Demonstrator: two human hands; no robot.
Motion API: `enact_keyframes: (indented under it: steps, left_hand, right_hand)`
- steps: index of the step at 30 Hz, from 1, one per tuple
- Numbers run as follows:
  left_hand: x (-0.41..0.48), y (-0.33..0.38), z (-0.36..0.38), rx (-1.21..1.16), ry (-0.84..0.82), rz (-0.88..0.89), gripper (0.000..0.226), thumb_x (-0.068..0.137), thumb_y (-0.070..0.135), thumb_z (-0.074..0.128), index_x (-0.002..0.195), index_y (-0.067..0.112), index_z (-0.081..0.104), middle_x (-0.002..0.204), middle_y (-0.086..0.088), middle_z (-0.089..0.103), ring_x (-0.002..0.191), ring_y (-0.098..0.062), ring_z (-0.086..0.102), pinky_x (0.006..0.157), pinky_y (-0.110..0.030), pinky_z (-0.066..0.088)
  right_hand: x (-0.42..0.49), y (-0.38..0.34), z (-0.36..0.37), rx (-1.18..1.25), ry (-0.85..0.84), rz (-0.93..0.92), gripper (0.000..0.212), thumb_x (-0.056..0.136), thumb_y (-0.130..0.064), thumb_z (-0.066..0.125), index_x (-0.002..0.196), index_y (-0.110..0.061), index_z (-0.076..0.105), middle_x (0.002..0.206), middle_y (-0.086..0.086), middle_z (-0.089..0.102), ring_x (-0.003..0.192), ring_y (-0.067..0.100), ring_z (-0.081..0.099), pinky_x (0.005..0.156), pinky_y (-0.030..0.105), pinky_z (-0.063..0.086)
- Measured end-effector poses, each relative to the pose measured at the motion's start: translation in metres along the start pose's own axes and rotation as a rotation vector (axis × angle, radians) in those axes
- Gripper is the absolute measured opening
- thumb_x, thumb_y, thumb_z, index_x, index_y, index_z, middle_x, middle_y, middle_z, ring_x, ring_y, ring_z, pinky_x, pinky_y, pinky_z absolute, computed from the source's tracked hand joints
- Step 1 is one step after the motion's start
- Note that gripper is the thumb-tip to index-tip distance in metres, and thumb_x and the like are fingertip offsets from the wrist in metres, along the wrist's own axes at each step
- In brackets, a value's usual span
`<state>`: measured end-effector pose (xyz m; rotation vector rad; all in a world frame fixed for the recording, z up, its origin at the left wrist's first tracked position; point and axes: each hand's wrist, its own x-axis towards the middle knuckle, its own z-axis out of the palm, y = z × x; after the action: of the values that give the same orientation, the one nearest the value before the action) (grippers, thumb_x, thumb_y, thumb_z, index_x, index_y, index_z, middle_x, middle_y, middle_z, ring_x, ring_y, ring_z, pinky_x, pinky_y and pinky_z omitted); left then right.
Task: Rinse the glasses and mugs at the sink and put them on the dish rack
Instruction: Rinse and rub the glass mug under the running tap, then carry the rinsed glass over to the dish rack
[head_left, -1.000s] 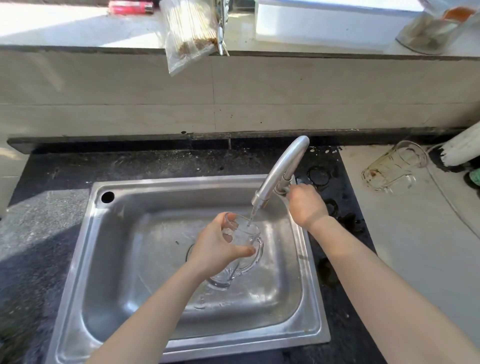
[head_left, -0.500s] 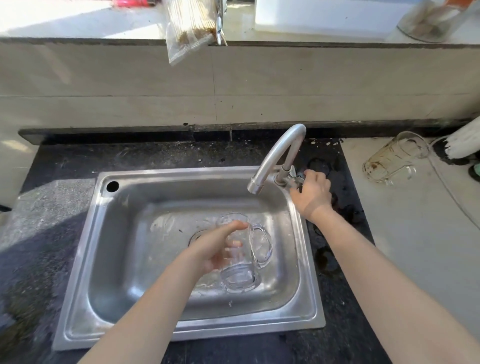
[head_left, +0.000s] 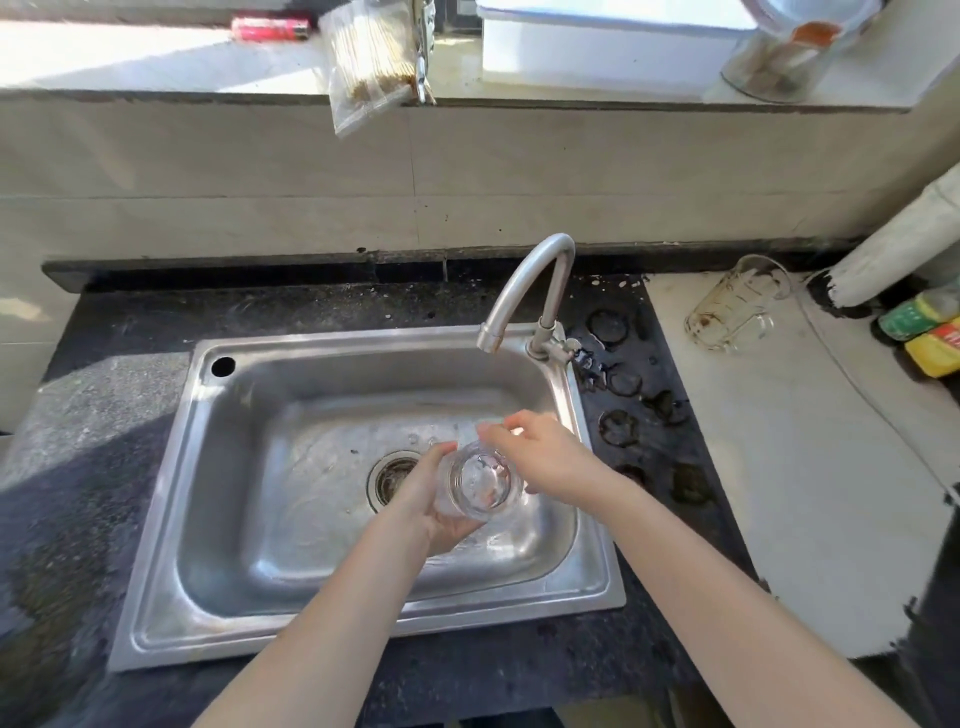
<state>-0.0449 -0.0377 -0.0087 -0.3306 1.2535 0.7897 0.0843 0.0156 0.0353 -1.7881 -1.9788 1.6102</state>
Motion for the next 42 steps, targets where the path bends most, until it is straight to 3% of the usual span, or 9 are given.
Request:
enact_keyframes:
  steps: [3, 7, 12, 16, 21, 24, 28, 34, 42]
  left_hand:
    - [-0.012, 0.006, 0.000, 0.071, -0.025, 0.042, 0.043, 0.086, 0.038, 0.064, 0.100, -0.003, 0.062, 0.071, -0.021, 0.070, 0.055, -0.033, 0.069, 0.047, -0.040, 0.058]
    - [-0.032, 0.027, -0.008, 0.116, -0.116, 0.165, 0.050, 0.086, 0.047, 0.057, 0.110, 0.005, 0.068, 0.094, -0.014, 0.071, 0.081, -0.030, 0.067, 0.087, -0.048, 0.054]
    - [-0.056, 0.010, -0.036, 0.258, -0.129, 0.094, 0.041, 0.091, 0.042, 0.051, 0.093, 0.004, 0.066, 0.067, -0.016, 0.070, 0.053, -0.027, 0.068, 0.051, -0.037, 0.056]
    - [-0.070, 0.009, -0.043, 0.320, -0.135, 0.154, 0.045, 0.090, 0.043, 0.053, 0.102, 0.001, 0.063, 0.076, -0.019, 0.071, 0.066, -0.030, 0.071, 0.080, -0.044, 0.054]
    - [-0.089, 0.004, -0.028, 0.429, -0.131, 0.244, 0.064, 0.079, 0.051, 0.065, 0.121, 0.004, 0.057, 0.096, -0.013, 0.061, 0.068, -0.027, 0.066, 0.060, -0.036, 0.057]
    - [-0.091, -0.023, -0.009, 0.509, -0.178, 0.347, 0.065, 0.078, 0.054, 0.065, 0.121, 0.006, 0.056, 0.097, -0.012, 0.055, 0.072, -0.021, 0.056, 0.064, -0.031, 0.051]
    - [-0.107, -0.088, 0.037, 0.698, -0.328, 0.382, 0.039, 0.083, 0.046, 0.064, 0.097, 0.011, 0.056, 0.075, -0.010, 0.047, 0.055, -0.017, 0.047, 0.042, -0.022, 0.044]
    - [-0.136, -0.236, 0.095, 0.843, -0.613, 0.216, 0.024, 0.086, 0.036, 0.065, 0.103, 0.022, 0.056, 0.103, -0.009, 0.061, 0.103, -0.024, 0.059, 0.098, -0.039, 0.044]
    - [-0.185, -0.451, 0.138, 1.323, -1.015, -0.096, 0.044, 0.076, 0.036, 0.068, 0.115, 0.019, 0.062, 0.099, -0.007, 0.070, 0.089, -0.021, 0.062, 0.080, -0.030, 0.047]
  right_hand:
    - [-0.010, -0.016, 0.009, -0.018, 0.044, 0.033, 0.065, 0.081, -0.064, 0.053, 0.117, -0.010, 0.050, 0.099, 0.001, 0.061, 0.081, 0.011, 0.057, 0.063, 0.028, 0.043]
    - [-0.041, -0.044, 0.020, 0.237, 0.210, -0.073, 0.067, 0.079, -0.052, 0.058, 0.133, -0.016, 0.041, 0.107, -0.004, 0.059, 0.092, 0.012, 0.059, 0.073, 0.029, 0.048]
    - [-0.076, -0.058, 0.061, 0.280, 0.185, 0.082, 0.052, 0.087, -0.043, 0.053, 0.127, -0.013, 0.039, 0.101, -0.002, 0.056, 0.092, 0.018, 0.059, 0.065, 0.036, 0.055]
    - [-0.095, -0.065, 0.072, 0.286, 0.291, 0.050, 0.044, 0.087, -0.045, 0.058, 0.118, -0.019, 0.042, 0.101, -0.007, 0.054, 0.089, 0.015, 0.057, 0.060, 0.026, 0.047]
    - [-0.137, -0.055, 0.061, 0.383, 0.387, 0.073, 0.053, 0.087, -0.043, 0.063, 0.129, -0.018, 0.042, 0.106, 0.004, 0.058, 0.100, 0.021, 0.061, 0.084, 0.040, 0.055]
    - [-0.175, -0.025, 0.060, 0.515, 0.397, 0.113, 0.075, 0.079, -0.049, 0.071, 0.138, -0.021, 0.034, 0.116, 0.001, 0.051, 0.097, 0.015, 0.060, 0.074, 0.033, 0.059]
    - [-0.231, 0.035, 0.053, 0.724, 0.597, 0.169, 0.052, 0.074, -0.041, 0.078, 0.112, -0.017, 0.052, 0.105, -0.001, 0.057, 0.089, 0.014, 0.064, 0.071, 0.032, 0.061]
    - [-0.366, 0.141, 0.051, 0.864, 0.899, 0.176, 0.057, 0.076, -0.032, 0.079, 0.123, -0.018, 0.049, 0.107, 0.006, 0.058, 0.088, 0.019, 0.065, 0.076, 0.033, 0.058]
    - [-0.611, 0.287, 0.056, 0.887, 1.179, 0.177, 0.050, 0.074, -0.015, 0.080, 0.119, -0.017, 0.061, 0.104, 0.010, 0.062, 0.092, 0.023, 0.067, 0.075, 0.044, 0.059]
